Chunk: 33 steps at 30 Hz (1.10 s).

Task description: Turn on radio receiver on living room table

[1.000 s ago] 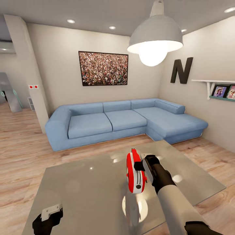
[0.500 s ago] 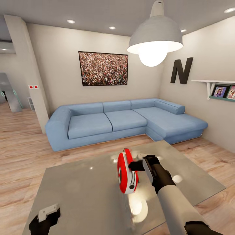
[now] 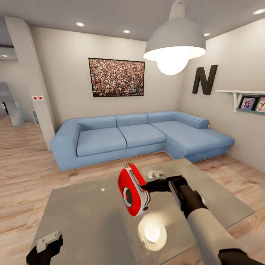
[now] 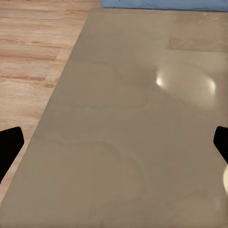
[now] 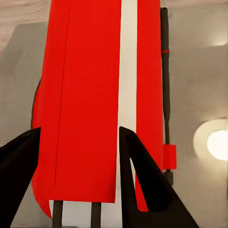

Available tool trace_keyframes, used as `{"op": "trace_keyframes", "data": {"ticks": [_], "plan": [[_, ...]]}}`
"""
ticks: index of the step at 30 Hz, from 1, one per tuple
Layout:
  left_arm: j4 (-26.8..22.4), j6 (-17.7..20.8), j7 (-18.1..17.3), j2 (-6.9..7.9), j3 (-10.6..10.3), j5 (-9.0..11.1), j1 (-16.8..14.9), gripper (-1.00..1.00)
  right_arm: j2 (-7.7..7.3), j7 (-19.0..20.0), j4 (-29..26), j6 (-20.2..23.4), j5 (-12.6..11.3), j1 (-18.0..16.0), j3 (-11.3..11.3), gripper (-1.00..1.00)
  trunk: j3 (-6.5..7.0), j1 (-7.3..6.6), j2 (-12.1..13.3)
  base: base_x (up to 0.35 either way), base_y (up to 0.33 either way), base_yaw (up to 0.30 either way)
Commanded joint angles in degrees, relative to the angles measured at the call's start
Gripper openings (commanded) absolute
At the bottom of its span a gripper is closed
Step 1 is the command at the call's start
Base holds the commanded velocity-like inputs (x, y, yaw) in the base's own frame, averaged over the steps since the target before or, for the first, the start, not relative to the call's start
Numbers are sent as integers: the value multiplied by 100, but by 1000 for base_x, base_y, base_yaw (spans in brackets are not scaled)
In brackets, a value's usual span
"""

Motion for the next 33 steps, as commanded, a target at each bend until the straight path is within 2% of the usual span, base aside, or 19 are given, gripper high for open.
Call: {"op": "trace_keyframes", "data": {"ticks": [1, 4, 5, 7, 10, 14, 18, 24, 25, 33], "plan": [[1, 0, -4, 12, -3, -2, 0, 100, -76, 315, 23, -138, 41, -1, 15, -100, 0, 0, 0, 0, 0, 0], [1, 0, -13, 40, -7, -5, 0, 100, -334, 1395, 114, -596, 177, -1, 43, -100, 0, 0, 0, 0, 0, 0], [1, 0, -13, 40, -7, -5, 0, 100, -373, 1581, 127, -655, 188, -1, 45, -100, 0, 0, 0, 0, 0, 0], [1, 0, -23, 33, -9, -5, 0, 100, -500, 2221, 159, -810, 237, -1, 56, -100, 0, 0, 0, 0, 0, 0], [1, 2, -149, 22, -14, -5, 0, 100, -576, 2664, 177, -889, 375, -1, 61, -100, 0, 0, 0, 0, 0, 0], [1, 17, -622, 50, -18, -10, 0, 100, -610, 2858, 190, -920, 548, -1, 58, -100, 0, 0, 0, 0, 0, 0], [1, 25, -1045, 52, -17, -21, 0, 100, -617, 2907, 194, -926, 582, -1, 56, -100, 0, 0, 0, 0, 0, 0], [3, 27, -1178, 39, -17, -31, 0, 100, -619, 3098, 195, -928, 578, -1, 53, -100, 0, 0, 0, 0, 0, 0], [6, 27, -1183, 34, -17, -31, 0, -100, -619, 3165, 195, -928, 578, -1, 49, -100, 0, 0, 0, 0, 0, 0], [-1, 27, -1176, 21, 27, -31, 0, -100, -619, 3308, 195, -928, 582, -1, 21, -100, 0, 0, 0, 0, 0, 0]]}}
